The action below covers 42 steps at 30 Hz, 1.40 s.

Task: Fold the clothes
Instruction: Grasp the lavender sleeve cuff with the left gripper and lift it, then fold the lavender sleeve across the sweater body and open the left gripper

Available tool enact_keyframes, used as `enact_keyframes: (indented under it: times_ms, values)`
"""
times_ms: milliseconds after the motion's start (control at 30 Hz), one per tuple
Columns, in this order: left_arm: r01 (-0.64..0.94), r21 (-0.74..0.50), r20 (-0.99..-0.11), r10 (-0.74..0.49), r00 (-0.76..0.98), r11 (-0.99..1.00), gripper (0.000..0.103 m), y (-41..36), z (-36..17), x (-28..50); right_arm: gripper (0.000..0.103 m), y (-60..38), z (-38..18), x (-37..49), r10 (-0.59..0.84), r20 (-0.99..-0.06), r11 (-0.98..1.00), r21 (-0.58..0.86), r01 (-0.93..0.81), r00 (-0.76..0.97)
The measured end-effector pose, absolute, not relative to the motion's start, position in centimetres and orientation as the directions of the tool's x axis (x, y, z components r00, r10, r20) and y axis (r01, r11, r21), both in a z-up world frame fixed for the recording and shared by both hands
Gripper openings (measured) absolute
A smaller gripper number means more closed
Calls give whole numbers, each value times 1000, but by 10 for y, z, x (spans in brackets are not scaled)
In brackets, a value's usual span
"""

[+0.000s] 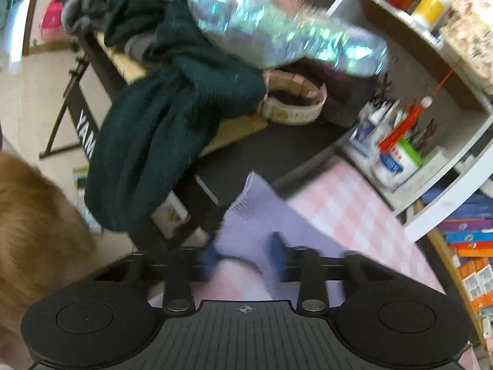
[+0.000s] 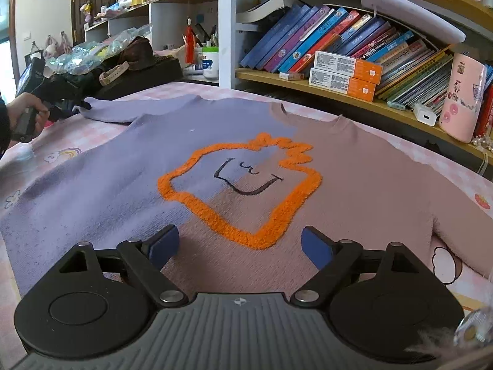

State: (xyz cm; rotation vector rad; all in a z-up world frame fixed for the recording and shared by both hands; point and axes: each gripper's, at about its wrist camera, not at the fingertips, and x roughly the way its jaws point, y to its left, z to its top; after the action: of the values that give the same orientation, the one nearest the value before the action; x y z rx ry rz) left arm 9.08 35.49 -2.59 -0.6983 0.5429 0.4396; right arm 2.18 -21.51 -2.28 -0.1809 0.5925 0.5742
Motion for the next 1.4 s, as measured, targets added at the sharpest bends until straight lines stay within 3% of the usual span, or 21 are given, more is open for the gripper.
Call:
enact_keyframes:
  times_ms: [67, 233, 500, 700, 1067, 1267, 1300, 1400]
  values:
    - [-529, -474, -573, 210, 792, 703, 12, 350, -19, 86, 87, -215, -23, 21, 460, -570, 829, 2, -559, 680]
    - [-439, -440, -511, 183, 840, 783, 10, 321, 16, 85, 88, -215, -22, 15, 442, -565, 832, -33, -554, 697]
    - [-97, -462, -334, -72, 940, 881, 10, 223, 98, 119, 93, -237, -25, -13, 372, -569, 865, -74, -496, 733]
    - [116, -503, -260, -277, 925, 856, 11, 120, 121, 165, 97, -258, -27, -24, 336, -579, 909, -8, -417, 743]
    - [220, -646, -262, -483, 836, 731, 11, 4, 71, 200, 99, -265, -31, -23, 312, -602, 926, 18, -378, 735]
    - [206, -660, -328, -524, 786, 723, 11, -39, 32, 207, 100, -265, -31, -23, 313, -604, 925, 20, -379, 733]
    - [212, -661, -337, -538, 773, 719, 13, -45, 26, 207, 100, -265, -31, -22, 314, -605, 925, 21, -379, 732]
    - [205, -687, -381, -585, 716, 697, 35, -59, 11, 210, 101, -264, -30, -22, 313, -607, 925, 19, -380, 731]
